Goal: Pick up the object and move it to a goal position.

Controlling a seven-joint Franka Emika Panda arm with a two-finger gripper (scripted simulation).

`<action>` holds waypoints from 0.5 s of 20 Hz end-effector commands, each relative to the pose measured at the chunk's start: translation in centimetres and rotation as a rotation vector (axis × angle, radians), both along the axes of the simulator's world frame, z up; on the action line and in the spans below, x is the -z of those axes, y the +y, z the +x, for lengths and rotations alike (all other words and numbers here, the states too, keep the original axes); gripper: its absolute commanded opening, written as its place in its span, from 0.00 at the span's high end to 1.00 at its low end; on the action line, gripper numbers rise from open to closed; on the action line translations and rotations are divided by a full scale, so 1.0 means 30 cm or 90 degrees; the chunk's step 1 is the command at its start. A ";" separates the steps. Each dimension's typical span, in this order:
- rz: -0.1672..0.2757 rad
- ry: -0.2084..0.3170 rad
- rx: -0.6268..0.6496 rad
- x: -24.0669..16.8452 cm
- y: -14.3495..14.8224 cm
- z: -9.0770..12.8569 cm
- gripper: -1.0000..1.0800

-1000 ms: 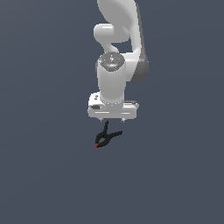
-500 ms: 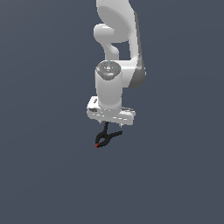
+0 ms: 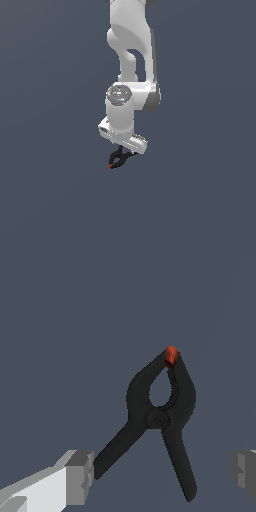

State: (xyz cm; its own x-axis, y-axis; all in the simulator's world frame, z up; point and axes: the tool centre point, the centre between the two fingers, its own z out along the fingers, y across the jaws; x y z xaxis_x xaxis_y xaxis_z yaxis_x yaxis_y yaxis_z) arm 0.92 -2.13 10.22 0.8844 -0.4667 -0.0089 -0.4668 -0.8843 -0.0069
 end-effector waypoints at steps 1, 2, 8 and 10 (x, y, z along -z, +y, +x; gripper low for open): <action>-0.002 -0.001 0.041 0.032 -0.013 0.001 0.04; -0.002 -0.001 0.055 0.042 -0.017 0.001 0.04; -0.005 -0.002 0.116 0.090 -0.037 -0.001 0.04; -0.006 -0.002 0.128 0.100 -0.042 -0.001 0.04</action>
